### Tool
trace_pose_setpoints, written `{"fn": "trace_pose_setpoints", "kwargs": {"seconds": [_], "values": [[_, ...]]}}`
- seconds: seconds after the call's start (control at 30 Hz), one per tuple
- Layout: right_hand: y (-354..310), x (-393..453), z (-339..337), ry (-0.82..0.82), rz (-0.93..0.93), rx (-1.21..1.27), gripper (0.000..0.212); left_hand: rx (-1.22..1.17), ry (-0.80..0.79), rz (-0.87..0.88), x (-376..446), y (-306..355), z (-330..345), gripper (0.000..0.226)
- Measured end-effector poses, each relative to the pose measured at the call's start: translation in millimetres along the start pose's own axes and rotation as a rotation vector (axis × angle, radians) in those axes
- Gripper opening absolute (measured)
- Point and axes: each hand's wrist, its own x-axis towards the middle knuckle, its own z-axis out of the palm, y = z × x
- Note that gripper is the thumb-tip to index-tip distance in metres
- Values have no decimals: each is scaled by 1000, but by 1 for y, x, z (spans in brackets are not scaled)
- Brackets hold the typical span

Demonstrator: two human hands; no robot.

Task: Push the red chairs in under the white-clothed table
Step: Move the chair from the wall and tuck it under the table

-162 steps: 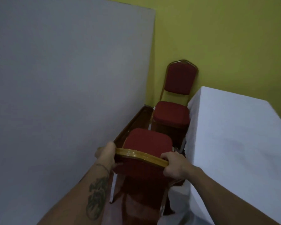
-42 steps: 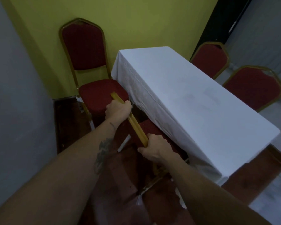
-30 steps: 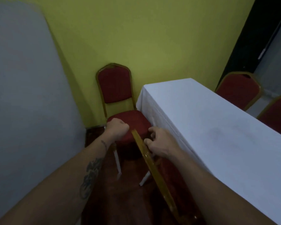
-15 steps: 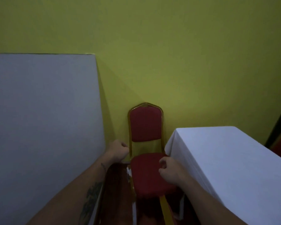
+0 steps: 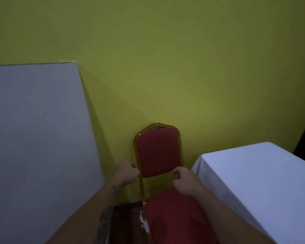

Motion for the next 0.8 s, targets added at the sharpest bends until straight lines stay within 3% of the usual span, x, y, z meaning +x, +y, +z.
{"fn": "trace_pose_setpoints", "kwargs": {"seconds": [0.43,0.6,0.8], "values": [[-33,257,-22,-21,65,130,68,-19,48,-11,241,47,-11,37],[-55,323,-16,2,177,199,70,26,52,-37,312,43,-7,35],[-82,388,6,57,362,248,54,62,59,-46,385,19,4,53]]}}
